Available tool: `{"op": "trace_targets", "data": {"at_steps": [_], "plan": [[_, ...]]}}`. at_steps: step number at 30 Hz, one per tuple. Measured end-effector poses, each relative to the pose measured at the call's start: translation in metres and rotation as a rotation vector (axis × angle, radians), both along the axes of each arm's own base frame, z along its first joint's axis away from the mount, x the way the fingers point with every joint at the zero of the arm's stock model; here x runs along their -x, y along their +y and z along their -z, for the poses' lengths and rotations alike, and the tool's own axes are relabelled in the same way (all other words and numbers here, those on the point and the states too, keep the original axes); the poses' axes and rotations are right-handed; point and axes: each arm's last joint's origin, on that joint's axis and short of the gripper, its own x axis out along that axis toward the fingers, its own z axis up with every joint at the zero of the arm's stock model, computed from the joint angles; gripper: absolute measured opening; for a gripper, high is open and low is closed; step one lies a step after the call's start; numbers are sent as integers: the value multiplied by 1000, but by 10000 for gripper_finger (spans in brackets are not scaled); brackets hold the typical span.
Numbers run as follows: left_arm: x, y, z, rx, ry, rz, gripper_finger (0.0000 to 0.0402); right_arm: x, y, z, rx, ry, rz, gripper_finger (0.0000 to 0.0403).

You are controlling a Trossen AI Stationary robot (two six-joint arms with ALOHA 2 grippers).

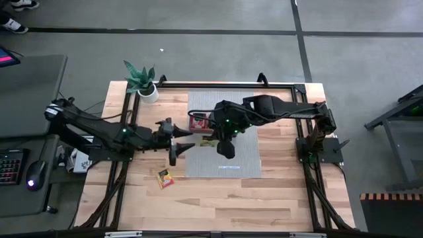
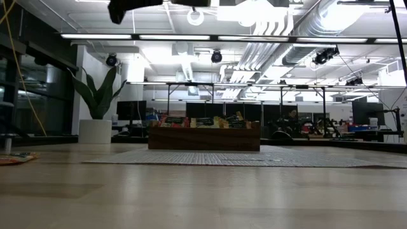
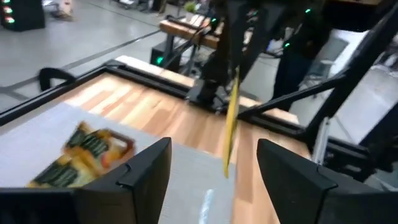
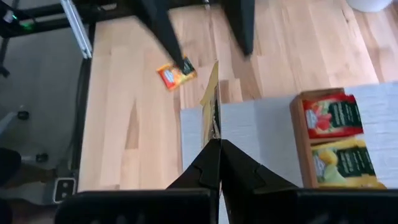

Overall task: Pick & Place Tea
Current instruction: Put the yellow tea bag into the middle section of the wooden organizer

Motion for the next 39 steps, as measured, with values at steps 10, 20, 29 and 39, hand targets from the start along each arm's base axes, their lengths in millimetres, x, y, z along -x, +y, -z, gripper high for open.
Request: {"op": "trace_targets", "data": {"at_steps": [10,20,29,39], "plan": [[47,17,-19,20,2,-29,237,7,-13,6,49,95,8,0],[76,27,-17,94,69,-46,237,8,-50,6,100,95,37,0],[77,26,-16,108,88,-27,237,8,-89,19,89,104,44,0],[78,21,16,216,144,-34,237,-2,-123,93,76,151,21,0]]}}
